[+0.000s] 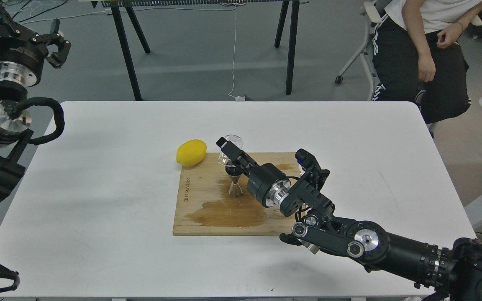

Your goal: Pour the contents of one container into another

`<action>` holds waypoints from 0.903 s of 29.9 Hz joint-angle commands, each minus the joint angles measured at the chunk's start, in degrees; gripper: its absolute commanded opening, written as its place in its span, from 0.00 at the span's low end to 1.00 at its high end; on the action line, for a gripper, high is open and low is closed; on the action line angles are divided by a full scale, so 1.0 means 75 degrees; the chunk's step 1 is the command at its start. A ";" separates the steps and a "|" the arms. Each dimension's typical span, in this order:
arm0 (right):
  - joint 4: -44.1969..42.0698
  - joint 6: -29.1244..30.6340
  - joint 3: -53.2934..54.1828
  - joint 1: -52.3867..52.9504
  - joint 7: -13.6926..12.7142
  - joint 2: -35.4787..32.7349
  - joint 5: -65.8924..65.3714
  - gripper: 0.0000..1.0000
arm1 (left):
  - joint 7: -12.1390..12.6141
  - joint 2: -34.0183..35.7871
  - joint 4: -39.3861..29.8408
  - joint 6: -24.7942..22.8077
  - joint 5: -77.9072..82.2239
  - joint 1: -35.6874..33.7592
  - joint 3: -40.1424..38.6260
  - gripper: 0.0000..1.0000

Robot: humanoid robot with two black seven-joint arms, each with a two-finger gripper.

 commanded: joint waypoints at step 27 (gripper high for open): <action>0.1199 0.0279 0.5098 -0.1534 -0.0863 -0.1447 0.7711 0.44 | 0.0012 0.0009 -0.0012 0.0057 -0.0012 -0.0023 0.0001 1.00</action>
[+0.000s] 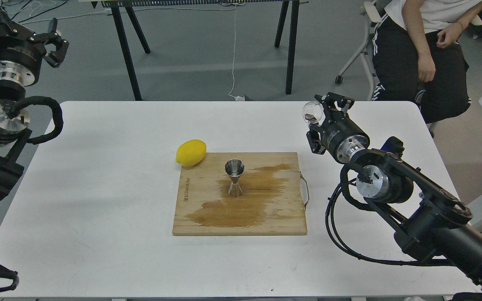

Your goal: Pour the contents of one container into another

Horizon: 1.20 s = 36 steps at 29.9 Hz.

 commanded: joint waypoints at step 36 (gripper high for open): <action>-0.3010 0.1875 0.2757 -0.1776 -0.0573 0.0546 0.4552 0.57 | 0.0012 -0.0217 0.0000 0.0000 0.0024 -0.0058 0.0095 1.00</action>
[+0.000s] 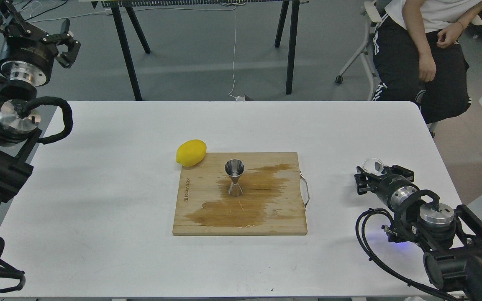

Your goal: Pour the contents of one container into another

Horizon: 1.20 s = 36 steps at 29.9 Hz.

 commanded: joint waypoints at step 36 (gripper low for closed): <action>-0.0400 0.0549 -0.0163 -0.0038 0.0036 0.0119 -0.0012 0.72 | 0.0001 -0.0083 0.0000 0.0000 0.0023 -0.0082 0.0000 1.00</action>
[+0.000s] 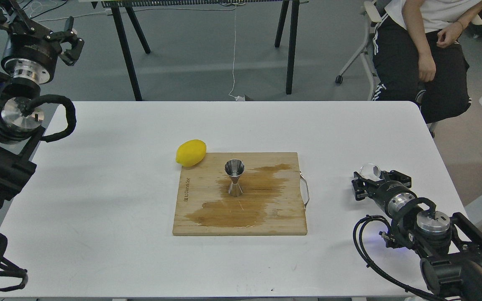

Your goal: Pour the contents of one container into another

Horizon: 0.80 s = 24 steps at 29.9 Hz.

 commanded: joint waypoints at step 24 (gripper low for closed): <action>0.0762 0.2365 0.0037 0.1685 0.0100 -0.1157 -0.1143 0.99 | 0.0024 0.0024 0.0000 -0.0047 -0.0012 0.0031 0.0003 1.00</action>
